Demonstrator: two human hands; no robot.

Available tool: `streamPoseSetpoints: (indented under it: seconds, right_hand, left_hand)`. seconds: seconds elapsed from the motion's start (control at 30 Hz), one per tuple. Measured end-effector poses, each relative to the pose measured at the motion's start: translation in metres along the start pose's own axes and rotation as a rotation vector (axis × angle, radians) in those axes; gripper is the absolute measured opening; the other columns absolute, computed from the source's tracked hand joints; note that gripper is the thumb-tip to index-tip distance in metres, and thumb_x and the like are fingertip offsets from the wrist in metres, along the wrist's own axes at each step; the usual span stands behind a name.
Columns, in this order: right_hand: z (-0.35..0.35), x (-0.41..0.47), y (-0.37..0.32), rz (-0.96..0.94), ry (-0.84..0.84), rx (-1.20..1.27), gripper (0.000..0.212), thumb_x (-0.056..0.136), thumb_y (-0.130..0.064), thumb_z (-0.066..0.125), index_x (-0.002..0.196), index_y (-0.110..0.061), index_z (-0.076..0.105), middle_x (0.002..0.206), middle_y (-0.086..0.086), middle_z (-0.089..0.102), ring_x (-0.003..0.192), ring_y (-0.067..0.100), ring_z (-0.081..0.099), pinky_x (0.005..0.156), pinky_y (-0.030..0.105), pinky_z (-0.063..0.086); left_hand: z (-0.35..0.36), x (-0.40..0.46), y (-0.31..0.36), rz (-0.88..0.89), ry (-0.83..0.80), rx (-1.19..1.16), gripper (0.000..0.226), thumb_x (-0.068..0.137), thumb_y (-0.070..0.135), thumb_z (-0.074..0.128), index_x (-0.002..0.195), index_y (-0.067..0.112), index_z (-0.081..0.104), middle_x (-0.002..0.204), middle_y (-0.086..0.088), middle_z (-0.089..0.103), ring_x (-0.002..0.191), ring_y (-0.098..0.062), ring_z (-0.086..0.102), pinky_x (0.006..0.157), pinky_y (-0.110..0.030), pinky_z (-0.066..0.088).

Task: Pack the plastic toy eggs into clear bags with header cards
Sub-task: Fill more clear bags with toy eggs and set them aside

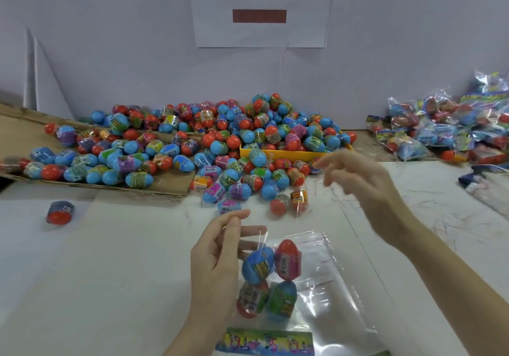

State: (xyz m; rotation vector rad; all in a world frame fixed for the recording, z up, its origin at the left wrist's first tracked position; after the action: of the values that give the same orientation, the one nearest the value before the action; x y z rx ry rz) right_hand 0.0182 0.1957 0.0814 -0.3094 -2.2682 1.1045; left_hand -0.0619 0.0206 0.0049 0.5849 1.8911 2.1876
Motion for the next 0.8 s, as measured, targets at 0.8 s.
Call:
streamPoseSetpoints:
  seconds: [0.8]
  right_hand:
    - [0.057,-0.049,0.029,0.419,-0.158,0.626,0.02,0.076,-0.018,0.056,0.088,-0.008,0.069,0.084,0.009,0.073,0.081,0.019,0.069,0.068,0.02,0.054]
  left_hand:
    - [0.017,-0.006,-0.023,-0.396,-0.392,-0.019,0.035,0.046,0.03,0.078,0.075,0.015,0.066,0.072,-0.007,0.07,0.068,-0.018,0.069,0.058,-0.025,0.056]
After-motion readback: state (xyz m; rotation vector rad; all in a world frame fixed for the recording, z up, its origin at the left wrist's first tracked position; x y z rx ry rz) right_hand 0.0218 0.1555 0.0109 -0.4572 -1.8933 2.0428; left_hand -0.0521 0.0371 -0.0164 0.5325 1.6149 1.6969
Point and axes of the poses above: each hand's wrist, its own x-axis towards the middle knuckle, its own z-axis out of the palm, y = z × x, the point moved 5 cm from there along x, towards the middle knuckle
